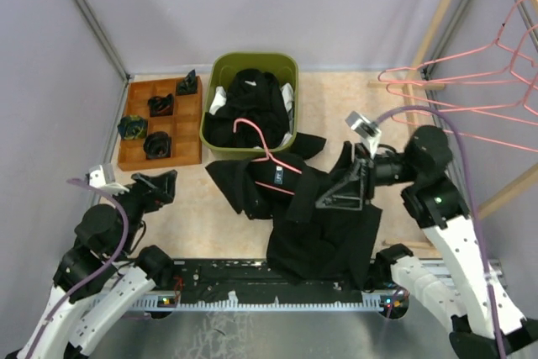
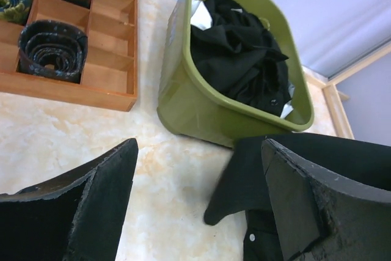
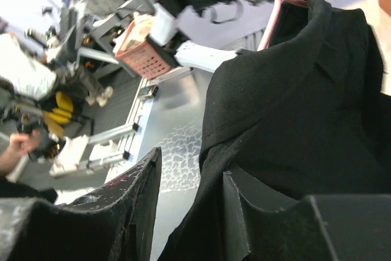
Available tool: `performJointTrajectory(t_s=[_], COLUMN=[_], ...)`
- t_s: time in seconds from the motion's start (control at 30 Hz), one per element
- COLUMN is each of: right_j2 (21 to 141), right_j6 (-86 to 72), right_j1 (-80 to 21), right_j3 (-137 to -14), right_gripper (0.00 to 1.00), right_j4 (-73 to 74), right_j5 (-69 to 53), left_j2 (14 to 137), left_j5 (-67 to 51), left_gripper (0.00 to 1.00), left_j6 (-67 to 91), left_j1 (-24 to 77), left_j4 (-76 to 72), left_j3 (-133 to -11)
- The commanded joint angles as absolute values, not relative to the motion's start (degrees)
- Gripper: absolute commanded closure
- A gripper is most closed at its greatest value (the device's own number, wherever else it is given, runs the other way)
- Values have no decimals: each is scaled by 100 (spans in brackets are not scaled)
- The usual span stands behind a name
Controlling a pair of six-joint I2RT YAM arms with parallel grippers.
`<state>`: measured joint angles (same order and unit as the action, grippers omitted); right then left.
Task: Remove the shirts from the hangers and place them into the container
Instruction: Pick up the hanger from the clothesline.
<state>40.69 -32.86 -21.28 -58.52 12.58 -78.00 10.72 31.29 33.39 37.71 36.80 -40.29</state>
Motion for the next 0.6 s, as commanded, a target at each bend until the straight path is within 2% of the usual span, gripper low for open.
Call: performJointTrajectory(t_s=[0.0,0.1,0.27,0.4,0.57], right_j2=[4635,5165,5925,6288,6328], right_j6=[-3180,-2820,-1976,-2037,-2734], right_j1=[-2209,-2538,-3796,-4107,-4133], right_j3=[-5498,-5592,-6028,-6134,-5867], right_gripper=[100,100,100,100,100], right_j4=[1226,1726,2372,2107,1155], right_j5=[-6592,-6227,-4824,-4638,-4784], left_j2=[933,945,1095,1507,1953], left_j5=[2839,2183,448,-364,-745], left_gripper=[13,14,15,19,20], left_j6=[3219,2950,2496,2716,2884], left_j1=[3762,3762,3762,3762,3763], left_j4=[3417,3056,1698,841,530], left_j3=[-4179,-4077,-3723,-3507,-3293])
